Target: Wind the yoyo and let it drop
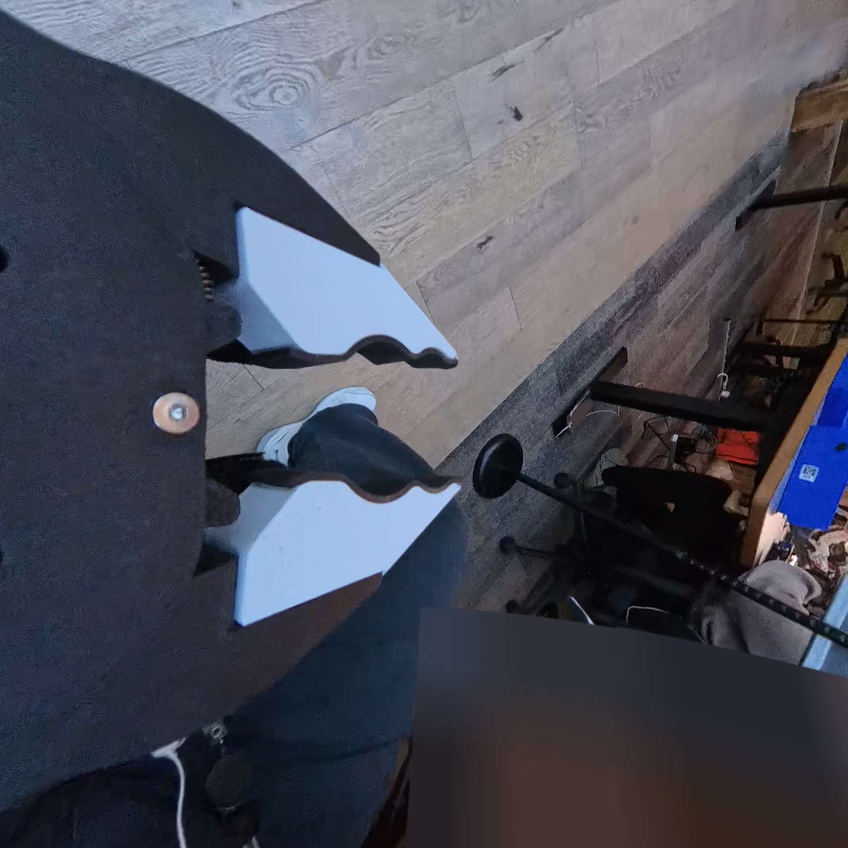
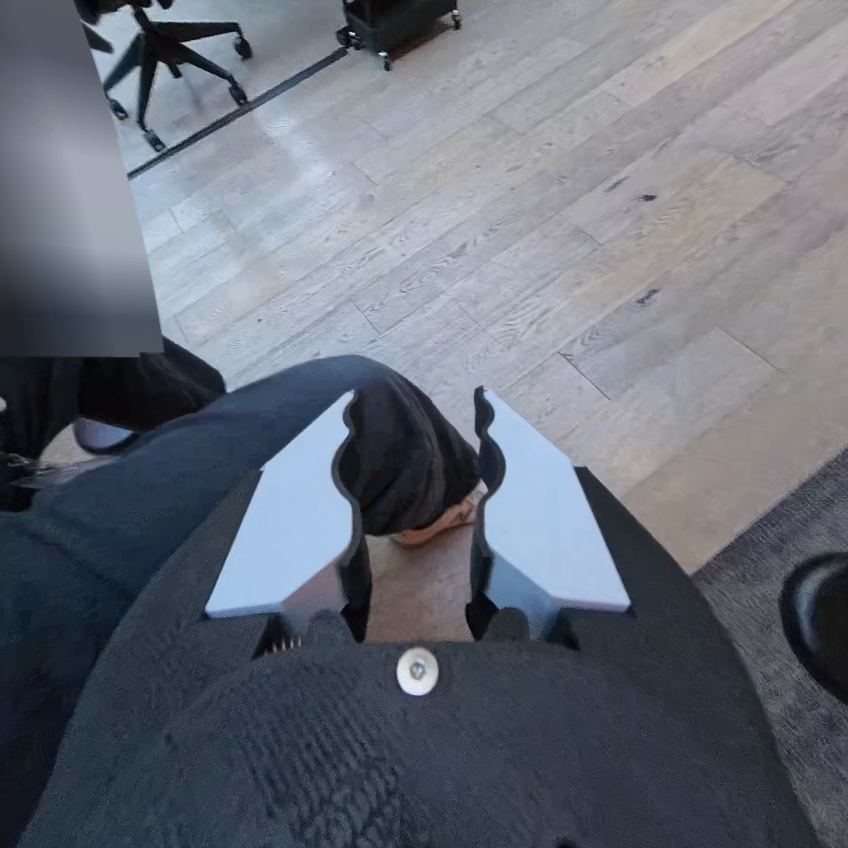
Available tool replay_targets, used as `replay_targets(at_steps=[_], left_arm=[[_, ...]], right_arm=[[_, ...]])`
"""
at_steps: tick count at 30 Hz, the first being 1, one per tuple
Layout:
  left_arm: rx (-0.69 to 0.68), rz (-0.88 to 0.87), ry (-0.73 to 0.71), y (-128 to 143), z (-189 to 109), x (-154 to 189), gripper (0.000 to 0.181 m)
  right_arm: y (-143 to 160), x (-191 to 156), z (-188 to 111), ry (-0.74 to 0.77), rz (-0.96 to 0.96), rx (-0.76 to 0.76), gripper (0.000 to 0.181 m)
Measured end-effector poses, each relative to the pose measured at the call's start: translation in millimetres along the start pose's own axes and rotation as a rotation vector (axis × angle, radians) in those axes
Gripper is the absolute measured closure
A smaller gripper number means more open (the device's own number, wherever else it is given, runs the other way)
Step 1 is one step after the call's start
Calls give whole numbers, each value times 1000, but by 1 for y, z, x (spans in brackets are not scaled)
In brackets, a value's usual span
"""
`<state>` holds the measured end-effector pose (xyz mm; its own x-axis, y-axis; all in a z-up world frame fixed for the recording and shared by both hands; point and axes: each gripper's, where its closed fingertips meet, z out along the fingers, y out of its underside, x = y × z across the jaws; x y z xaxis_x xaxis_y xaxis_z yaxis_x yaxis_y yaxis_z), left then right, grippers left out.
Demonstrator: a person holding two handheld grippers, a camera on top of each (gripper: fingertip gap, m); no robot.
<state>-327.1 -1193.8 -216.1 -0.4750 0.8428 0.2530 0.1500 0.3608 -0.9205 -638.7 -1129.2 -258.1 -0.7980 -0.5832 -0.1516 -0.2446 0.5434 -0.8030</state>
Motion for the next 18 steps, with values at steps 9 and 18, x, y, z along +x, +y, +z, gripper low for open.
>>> replay_targets(at_steps=[9,18], left_arm=[[1,212,280,-95,108,139,135],[6,348,606,-97,153,306,131]], right_arm=[[16,53,-397,947,-14,328,137],[72,-55,-535,1362,187,554,141]])
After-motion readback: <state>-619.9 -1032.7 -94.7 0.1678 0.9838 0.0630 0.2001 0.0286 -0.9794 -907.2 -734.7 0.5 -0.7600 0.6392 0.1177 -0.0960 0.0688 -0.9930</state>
